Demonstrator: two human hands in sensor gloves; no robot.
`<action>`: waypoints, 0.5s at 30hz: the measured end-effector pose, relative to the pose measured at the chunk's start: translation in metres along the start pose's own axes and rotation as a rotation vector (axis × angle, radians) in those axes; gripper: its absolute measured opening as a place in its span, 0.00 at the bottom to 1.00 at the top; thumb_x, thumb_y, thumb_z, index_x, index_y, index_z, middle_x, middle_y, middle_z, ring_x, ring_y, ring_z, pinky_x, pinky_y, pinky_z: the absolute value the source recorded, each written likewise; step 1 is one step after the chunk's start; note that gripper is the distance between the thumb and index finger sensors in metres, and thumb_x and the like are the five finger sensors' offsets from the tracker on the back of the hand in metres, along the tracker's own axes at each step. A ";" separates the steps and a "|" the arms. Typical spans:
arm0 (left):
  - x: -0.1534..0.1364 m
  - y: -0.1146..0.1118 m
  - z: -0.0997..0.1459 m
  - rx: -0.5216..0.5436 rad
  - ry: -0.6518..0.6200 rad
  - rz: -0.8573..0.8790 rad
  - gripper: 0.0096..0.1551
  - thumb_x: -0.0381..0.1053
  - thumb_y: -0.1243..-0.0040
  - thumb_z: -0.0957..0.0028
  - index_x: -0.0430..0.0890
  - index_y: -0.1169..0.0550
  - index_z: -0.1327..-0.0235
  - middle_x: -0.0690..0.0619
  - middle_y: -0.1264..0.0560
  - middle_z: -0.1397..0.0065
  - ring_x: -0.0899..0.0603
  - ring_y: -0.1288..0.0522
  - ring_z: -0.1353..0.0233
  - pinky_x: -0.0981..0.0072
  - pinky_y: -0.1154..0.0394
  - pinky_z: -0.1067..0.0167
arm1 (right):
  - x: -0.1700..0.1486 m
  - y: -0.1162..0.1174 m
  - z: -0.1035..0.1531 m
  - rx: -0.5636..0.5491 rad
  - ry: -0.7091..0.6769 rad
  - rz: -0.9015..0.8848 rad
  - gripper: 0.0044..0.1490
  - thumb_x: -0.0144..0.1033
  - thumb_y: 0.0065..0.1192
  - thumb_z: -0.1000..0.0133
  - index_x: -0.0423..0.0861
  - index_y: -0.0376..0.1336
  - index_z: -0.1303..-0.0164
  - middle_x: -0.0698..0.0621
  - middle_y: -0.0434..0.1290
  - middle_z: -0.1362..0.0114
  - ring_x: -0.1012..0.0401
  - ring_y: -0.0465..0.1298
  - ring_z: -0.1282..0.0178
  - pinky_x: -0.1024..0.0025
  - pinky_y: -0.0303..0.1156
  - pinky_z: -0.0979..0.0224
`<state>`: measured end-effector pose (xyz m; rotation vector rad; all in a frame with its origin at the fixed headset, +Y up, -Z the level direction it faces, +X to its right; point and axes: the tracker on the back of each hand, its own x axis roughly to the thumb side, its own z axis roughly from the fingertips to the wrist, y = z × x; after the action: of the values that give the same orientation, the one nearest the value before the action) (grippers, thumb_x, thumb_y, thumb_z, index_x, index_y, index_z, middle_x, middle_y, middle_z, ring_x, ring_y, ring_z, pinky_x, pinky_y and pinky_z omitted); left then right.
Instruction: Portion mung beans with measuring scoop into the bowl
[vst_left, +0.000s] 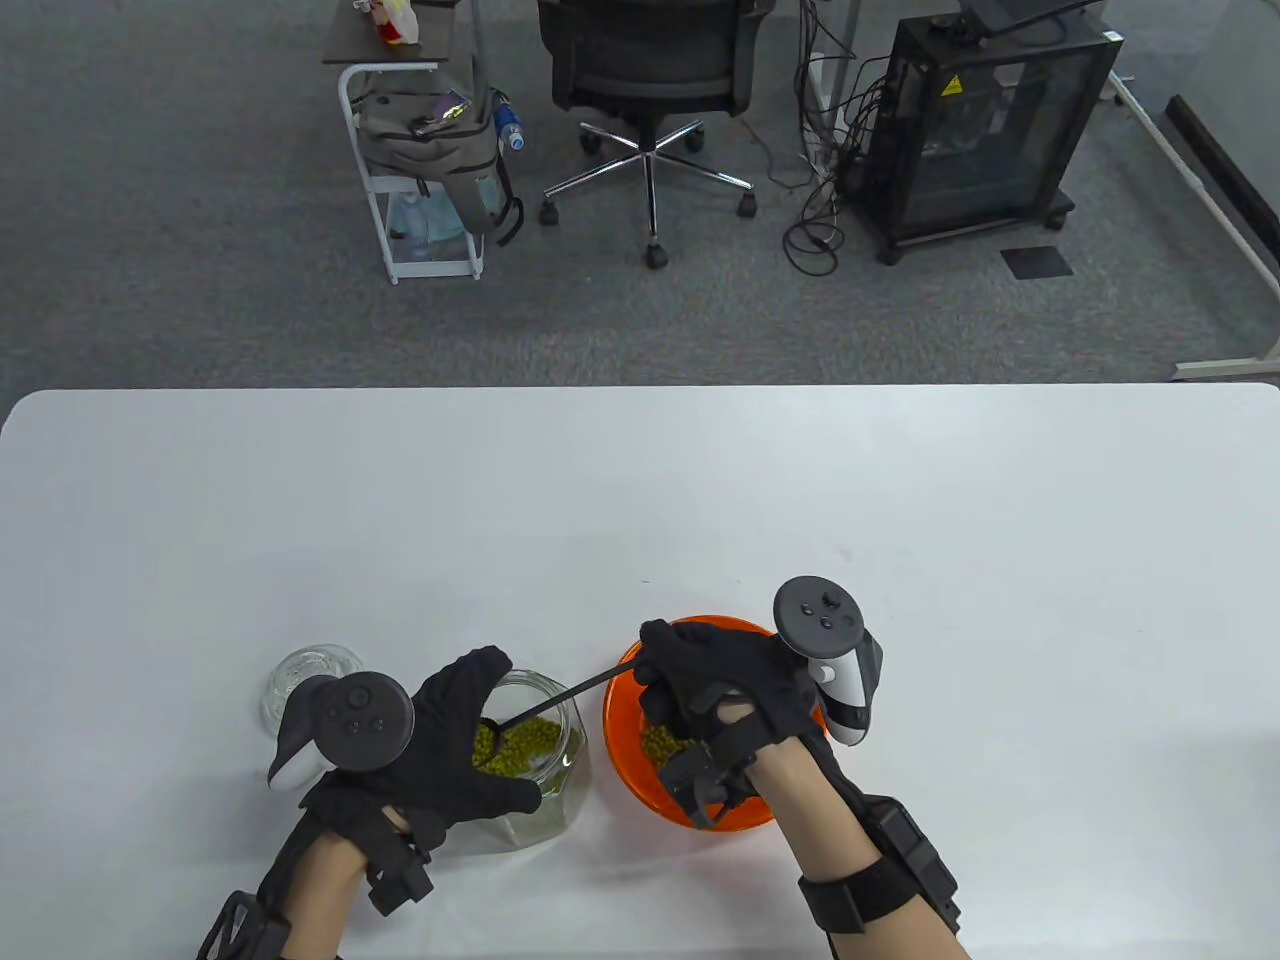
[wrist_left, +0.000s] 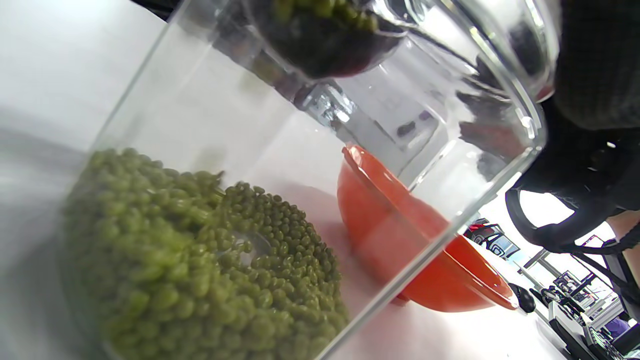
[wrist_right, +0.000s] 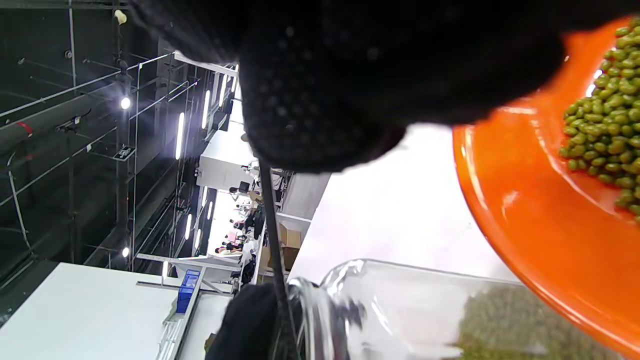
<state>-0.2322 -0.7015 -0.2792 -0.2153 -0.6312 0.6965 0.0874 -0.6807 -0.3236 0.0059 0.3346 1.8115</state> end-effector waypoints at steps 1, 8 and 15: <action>0.000 0.000 0.000 0.000 0.000 0.000 0.79 0.82 0.28 0.57 0.34 0.56 0.20 0.31 0.52 0.16 0.18 0.45 0.19 0.21 0.44 0.28 | -0.002 -0.002 0.000 -0.007 -0.003 -0.005 0.28 0.50 0.62 0.45 0.38 0.78 0.60 0.47 0.87 0.70 0.58 0.84 0.79 0.64 0.81 0.69; 0.000 0.000 0.000 0.001 -0.001 0.003 0.79 0.82 0.28 0.57 0.34 0.56 0.20 0.31 0.52 0.16 0.18 0.45 0.19 0.21 0.44 0.28 | -0.007 -0.017 0.002 -0.027 -0.004 -0.040 0.28 0.50 0.62 0.45 0.38 0.78 0.60 0.47 0.87 0.69 0.58 0.84 0.79 0.64 0.81 0.69; 0.000 0.000 0.000 0.001 -0.001 0.005 0.80 0.82 0.28 0.57 0.34 0.56 0.20 0.31 0.52 0.16 0.18 0.45 0.19 0.21 0.44 0.28 | -0.010 -0.031 0.007 -0.036 -0.009 -0.079 0.28 0.50 0.62 0.45 0.38 0.78 0.60 0.47 0.87 0.70 0.58 0.84 0.79 0.64 0.81 0.69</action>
<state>-0.2321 -0.7016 -0.2792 -0.2153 -0.6313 0.7018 0.1210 -0.6812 -0.3224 -0.0245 0.2921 1.7385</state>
